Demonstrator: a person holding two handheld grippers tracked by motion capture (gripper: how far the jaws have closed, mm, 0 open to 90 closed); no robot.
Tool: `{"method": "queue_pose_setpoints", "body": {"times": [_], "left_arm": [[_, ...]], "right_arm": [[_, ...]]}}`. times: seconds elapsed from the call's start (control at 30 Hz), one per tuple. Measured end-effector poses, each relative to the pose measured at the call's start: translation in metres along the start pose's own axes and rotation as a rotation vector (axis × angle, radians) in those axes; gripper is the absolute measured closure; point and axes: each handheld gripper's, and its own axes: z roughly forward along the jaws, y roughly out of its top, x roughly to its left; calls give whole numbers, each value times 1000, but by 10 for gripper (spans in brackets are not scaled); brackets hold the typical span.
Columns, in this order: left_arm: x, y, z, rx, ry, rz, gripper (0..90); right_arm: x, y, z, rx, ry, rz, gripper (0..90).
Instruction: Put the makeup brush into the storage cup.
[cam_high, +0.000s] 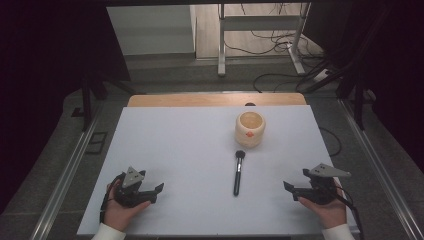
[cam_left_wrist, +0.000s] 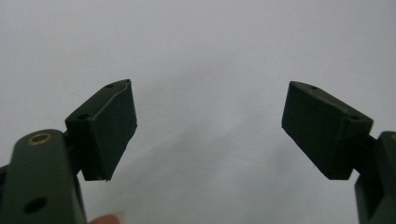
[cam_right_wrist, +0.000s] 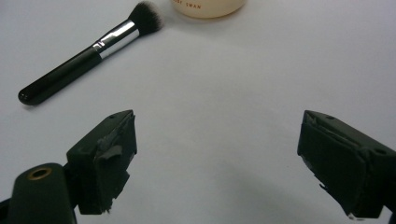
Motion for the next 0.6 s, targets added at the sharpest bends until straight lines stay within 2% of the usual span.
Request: {"method": "queue_pose_setpoints", "body": {"times": [0.3, 0.47, 0.6], "left_arm": [[-1, 1, 1, -1, -12, 15, 184], [-3, 0, 1, -4, -15, 17, 184], [-3, -1, -2, -3, -9, 14, 184]], "right_arm": [[-1, -2, 1, 15, 5, -39, 140], [-1, -1, 1, 22, 8, -22, 134], [-1, 2, 2, 23, -9, 2, 134]]}}
